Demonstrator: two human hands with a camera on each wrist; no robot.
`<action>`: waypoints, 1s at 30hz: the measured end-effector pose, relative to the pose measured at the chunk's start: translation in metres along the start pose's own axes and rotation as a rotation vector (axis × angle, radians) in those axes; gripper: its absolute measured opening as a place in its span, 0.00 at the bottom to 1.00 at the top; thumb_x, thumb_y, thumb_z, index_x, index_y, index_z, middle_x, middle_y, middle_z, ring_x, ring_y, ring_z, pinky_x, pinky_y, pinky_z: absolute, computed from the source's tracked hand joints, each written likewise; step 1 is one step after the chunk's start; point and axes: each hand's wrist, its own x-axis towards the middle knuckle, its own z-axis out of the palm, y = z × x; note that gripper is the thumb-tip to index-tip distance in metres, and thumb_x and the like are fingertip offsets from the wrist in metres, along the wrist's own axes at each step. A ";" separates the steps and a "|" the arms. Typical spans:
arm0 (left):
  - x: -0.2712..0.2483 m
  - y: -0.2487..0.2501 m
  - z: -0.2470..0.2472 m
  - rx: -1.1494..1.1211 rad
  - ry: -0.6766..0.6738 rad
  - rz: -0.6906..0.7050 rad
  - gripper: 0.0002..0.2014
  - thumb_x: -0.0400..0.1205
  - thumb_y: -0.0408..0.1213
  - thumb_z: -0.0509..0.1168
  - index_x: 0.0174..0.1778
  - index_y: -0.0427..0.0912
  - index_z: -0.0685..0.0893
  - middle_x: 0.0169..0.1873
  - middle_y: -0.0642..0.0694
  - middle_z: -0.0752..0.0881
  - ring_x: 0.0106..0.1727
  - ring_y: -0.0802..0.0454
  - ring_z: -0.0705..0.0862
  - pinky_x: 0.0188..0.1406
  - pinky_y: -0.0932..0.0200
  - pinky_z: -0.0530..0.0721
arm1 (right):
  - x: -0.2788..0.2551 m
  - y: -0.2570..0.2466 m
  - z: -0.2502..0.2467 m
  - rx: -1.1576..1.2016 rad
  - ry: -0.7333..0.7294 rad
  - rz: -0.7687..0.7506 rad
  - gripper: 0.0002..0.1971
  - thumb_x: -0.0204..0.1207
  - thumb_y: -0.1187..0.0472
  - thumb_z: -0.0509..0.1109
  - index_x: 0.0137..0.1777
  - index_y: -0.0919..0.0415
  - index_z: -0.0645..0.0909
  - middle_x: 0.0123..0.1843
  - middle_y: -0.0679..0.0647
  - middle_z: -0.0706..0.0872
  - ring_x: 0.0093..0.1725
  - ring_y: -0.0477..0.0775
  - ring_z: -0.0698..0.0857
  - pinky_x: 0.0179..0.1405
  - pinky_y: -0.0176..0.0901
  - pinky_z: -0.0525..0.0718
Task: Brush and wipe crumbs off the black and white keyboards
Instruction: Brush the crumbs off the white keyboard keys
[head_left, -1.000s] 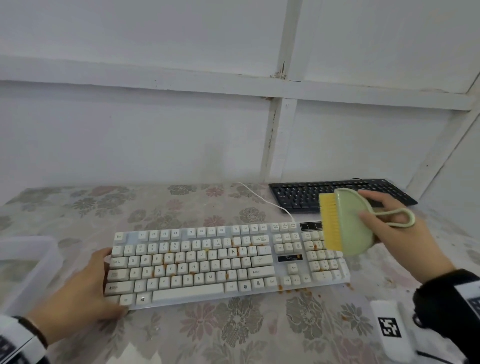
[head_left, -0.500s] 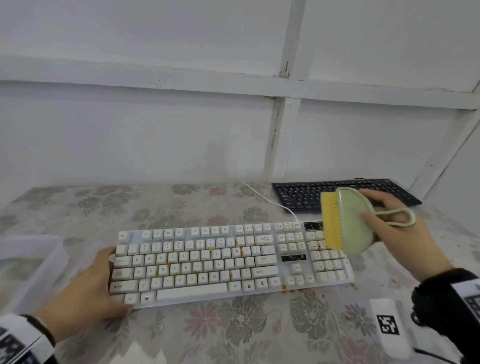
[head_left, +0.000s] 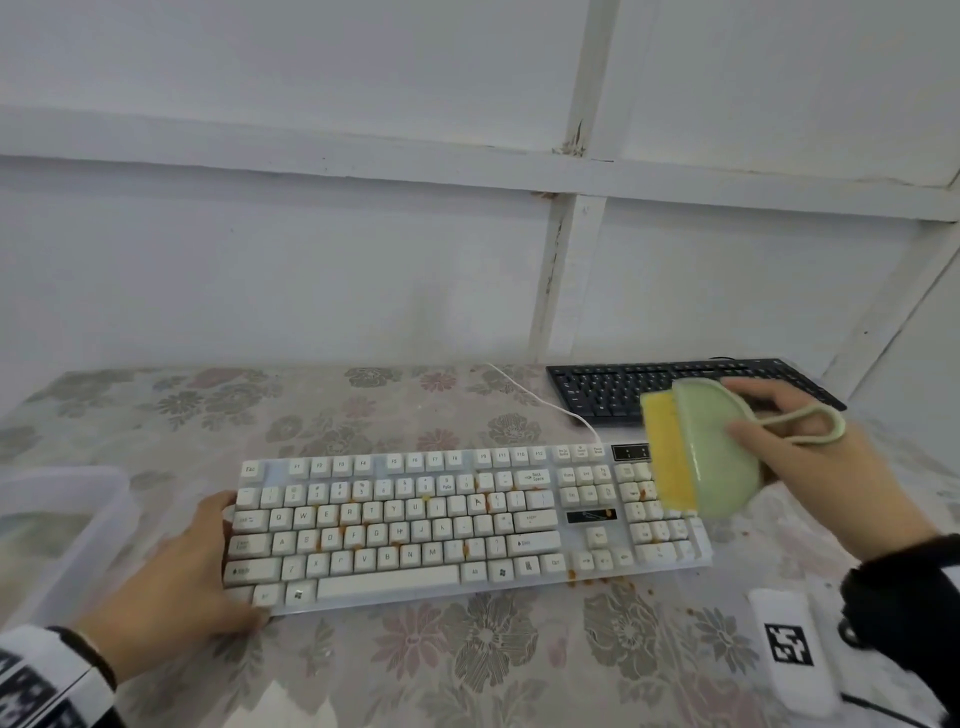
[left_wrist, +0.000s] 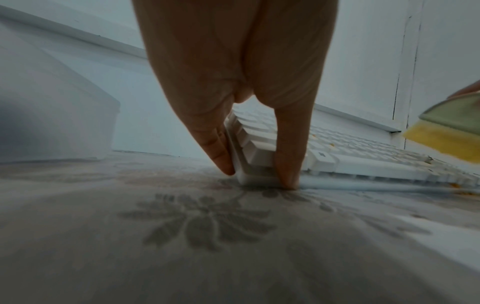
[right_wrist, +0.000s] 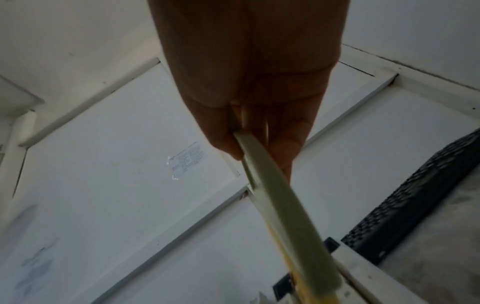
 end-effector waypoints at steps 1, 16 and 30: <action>0.001 -0.001 0.000 -0.005 0.000 -0.004 0.48 0.55 0.38 0.82 0.62 0.58 0.56 0.49 0.62 0.80 0.48 0.62 0.83 0.41 0.68 0.78 | 0.004 -0.001 0.004 0.018 0.017 -0.011 0.17 0.79 0.67 0.67 0.58 0.42 0.82 0.47 0.44 0.89 0.39 0.41 0.86 0.27 0.37 0.86; 0.005 -0.008 0.003 -0.028 -0.004 -0.017 0.50 0.54 0.34 0.82 0.67 0.53 0.59 0.48 0.64 0.78 0.48 0.61 0.82 0.44 0.64 0.80 | -0.018 0.001 -0.002 -0.017 -0.053 0.088 0.15 0.78 0.67 0.68 0.55 0.45 0.85 0.41 0.56 0.90 0.37 0.52 0.86 0.26 0.38 0.83; 0.002 -0.006 0.002 -0.090 -0.001 0.006 0.49 0.53 0.33 0.82 0.63 0.55 0.58 0.48 0.63 0.78 0.48 0.64 0.81 0.44 0.67 0.79 | -0.025 -0.001 0.011 -0.110 -0.093 0.077 0.16 0.78 0.68 0.68 0.52 0.41 0.84 0.34 0.54 0.88 0.32 0.52 0.84 0.24 0.42 0.82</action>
